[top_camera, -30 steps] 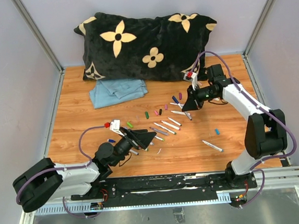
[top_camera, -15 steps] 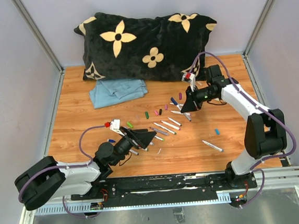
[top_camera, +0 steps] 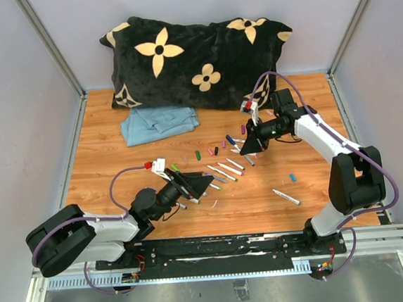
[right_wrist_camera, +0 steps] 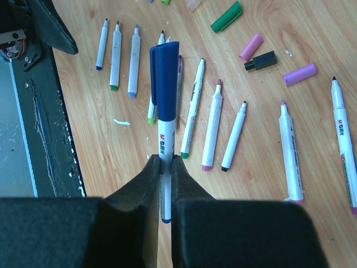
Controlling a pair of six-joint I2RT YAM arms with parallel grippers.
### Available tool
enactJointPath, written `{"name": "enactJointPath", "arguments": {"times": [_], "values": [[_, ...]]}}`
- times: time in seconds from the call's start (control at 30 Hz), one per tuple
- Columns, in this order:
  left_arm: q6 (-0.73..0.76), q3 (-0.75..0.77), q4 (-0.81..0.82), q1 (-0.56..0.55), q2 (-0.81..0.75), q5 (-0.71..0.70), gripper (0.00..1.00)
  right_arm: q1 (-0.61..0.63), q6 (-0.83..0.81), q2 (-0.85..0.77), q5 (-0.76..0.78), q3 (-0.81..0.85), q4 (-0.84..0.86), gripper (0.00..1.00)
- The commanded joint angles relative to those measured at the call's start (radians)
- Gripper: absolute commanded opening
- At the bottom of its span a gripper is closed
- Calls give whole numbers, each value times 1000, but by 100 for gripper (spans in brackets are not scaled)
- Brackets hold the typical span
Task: Open the pen caps
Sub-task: Pick up the pen from the center of the board.
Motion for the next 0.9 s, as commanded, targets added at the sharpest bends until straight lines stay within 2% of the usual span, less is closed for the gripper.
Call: {"name": "enactJointPath", "arguments": {"times": [0.0,0.87], "values": [[15,34,66,11,23,20,99,21,-19,5,-27,1,-21,1],[18,53,133,18,82,40,99,55,-15,21,-44,3,-23,1]]}}
